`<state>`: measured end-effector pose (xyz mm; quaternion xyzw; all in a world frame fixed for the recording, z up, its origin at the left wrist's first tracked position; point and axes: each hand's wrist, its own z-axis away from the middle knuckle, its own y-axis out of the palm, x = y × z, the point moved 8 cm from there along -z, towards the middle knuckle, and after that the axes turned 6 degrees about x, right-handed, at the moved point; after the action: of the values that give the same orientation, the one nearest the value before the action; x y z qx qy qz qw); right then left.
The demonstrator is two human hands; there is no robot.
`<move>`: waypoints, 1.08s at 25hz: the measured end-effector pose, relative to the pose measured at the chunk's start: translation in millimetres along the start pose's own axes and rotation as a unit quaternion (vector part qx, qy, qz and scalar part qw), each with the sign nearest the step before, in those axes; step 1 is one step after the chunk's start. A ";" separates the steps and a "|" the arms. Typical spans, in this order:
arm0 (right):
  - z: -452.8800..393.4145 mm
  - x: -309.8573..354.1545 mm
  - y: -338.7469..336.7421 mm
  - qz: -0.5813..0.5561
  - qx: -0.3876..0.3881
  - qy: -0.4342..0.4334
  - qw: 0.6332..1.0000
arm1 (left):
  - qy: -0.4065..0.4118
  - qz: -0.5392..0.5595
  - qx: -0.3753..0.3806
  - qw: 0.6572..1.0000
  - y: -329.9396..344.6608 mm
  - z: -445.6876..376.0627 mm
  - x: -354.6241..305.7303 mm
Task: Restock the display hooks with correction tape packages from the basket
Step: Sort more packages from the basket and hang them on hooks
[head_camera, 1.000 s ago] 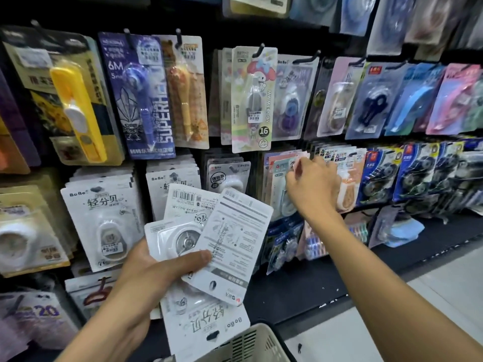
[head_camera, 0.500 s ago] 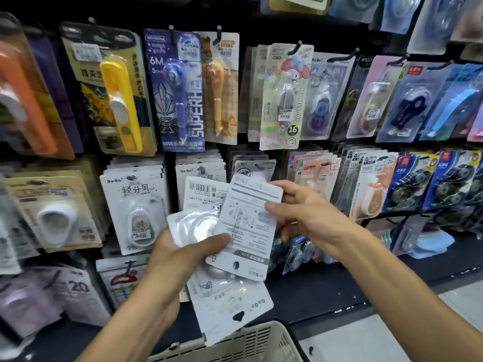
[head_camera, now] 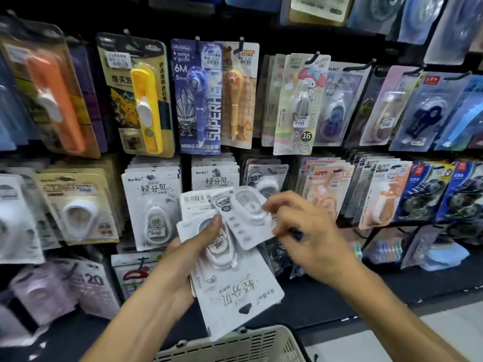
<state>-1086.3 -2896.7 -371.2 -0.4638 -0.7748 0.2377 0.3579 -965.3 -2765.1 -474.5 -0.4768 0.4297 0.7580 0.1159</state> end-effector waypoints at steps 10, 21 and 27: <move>22.1 -41.8 34.4 -0.464 -0.141 0.296 0.823 | 0.081 -0.072 -0.048 0.993 -6.8 6.6 -17.5; 20.1 -91.1 6.2 -0.342 -0.200 0.363 0.843 | 0.100 -0.117 -0.038 0.987 -6.9 6.1 -19.8; 25.4 -107.8 2.3 -0.317 -0.213 0.392 0.837 | 0.107 -0.100 -0.026 0.989 -3.1 8.3 -22.2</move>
<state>-1071.0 -2992.4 -424.9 -0.3114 -0.7055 -0.2615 0.5804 -957.1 -2751.7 -456.5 -0.5985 0.3698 0.6982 0.1325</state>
